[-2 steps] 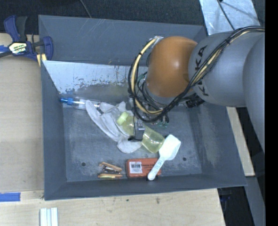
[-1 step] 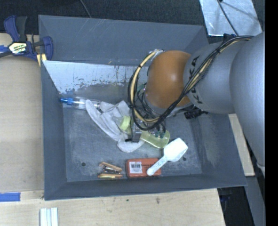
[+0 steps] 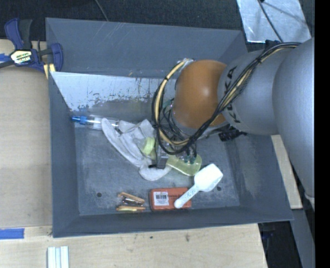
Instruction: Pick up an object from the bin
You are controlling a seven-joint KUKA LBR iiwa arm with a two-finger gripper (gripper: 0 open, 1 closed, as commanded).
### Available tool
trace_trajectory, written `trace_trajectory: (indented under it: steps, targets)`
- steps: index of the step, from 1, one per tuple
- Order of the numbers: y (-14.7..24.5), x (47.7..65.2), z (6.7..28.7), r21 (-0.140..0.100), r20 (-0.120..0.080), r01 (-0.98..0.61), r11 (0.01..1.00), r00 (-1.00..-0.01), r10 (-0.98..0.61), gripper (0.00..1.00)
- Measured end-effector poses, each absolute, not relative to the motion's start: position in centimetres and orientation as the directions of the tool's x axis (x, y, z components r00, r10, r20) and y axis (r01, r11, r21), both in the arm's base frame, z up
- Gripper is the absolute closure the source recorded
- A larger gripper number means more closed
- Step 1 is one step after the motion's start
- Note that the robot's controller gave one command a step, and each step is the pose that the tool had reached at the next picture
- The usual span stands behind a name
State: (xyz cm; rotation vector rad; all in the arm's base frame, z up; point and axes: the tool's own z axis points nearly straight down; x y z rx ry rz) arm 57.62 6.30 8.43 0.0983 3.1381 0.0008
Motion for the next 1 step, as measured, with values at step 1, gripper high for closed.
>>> trace_trajectory:
  steps: [1]
  targets:
    - [5.61,56.71,20.52,0.001,-0.003,0.066,0.998,-0.998,0.066,1.0]
